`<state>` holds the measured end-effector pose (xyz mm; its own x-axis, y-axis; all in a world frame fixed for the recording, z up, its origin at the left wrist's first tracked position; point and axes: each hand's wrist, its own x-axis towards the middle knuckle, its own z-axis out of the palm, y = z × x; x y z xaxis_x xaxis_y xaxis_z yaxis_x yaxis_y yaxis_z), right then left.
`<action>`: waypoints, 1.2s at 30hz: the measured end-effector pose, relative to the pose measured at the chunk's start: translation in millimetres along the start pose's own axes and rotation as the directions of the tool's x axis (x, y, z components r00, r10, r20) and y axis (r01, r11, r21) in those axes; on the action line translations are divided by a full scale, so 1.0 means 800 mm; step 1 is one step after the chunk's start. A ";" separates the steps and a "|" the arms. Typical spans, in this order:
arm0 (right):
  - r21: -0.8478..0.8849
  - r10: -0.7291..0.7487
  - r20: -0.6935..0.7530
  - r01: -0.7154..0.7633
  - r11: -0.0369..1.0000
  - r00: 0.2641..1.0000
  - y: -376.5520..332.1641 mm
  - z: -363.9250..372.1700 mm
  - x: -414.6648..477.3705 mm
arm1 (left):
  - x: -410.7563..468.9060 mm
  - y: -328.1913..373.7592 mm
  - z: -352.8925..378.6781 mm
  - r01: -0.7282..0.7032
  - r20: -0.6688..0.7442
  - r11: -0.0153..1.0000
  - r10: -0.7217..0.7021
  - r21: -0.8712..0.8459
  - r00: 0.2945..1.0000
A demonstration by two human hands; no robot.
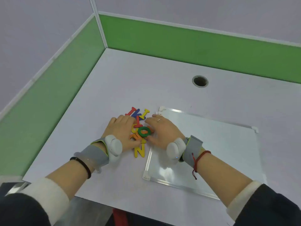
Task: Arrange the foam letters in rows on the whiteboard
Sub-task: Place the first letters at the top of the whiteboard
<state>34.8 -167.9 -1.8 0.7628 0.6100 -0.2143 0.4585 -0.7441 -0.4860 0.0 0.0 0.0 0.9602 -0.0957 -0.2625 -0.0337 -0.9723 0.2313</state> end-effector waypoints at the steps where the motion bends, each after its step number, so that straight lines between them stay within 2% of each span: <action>1: -0.007 -0.005 -0.019 0.005 1.000 1.000 0.000 0.002 0.002 | 0.001 -0.002 0.000 -0.011 0.005 1.000 0.011 0.023 1.000; 7: -0.056 -0.005 -0.023 0.004 0.998 1.000 -0.007 0.011 0.016 | 0.005 -0.015 0.007 -0.094 0.006 0.989 0.094 0.117 0.996; 11: -0.042 0.010 -0.029 -0.012 0.999 1.000 -0.009 0.012 0.018 | 0.005 -0.015 0.006 -0.112 0.006 0.988 0.112 0.102 0.994; 19: -0.007 0.035 -0.063 -0.036 0.999 0.997 -0.006 0.000 0.015 | 0.009 -0.021 -0.005 -0.094 -0.059 0.995 0.096 0.034 0.994; 23: -0.026 0.056 -0.072 -0.058 0.998 0.996 -0.002 -0.004 0.009 | 0.012 -0.015 -0.009 -0.132 -0.117 0.991 0.130 -0.004 0.985; 31: -0.027 0.168 -0.201 -0.177 0.984 0.965 0.032 -0.022 -0.013 | 0.037 0.022 -0.006 -0.211 -0.220 0.976 0.196 -0.047 0.955; 36: -0.028 0.272 -0.231 -0.286 0.958 0.934 0.057 -0.035 -0.028 | 0.057 0.047 -0.001 -0.250 -0.219 0.967 0.234 -0.049 0.947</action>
<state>51.8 -222.9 4.7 0.9427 0.3042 -0.1371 0.2336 -0.8950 -0.3800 43.0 -40.8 -2.7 0.9624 -0.2713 0.0107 -0.2590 -0.9058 0.3353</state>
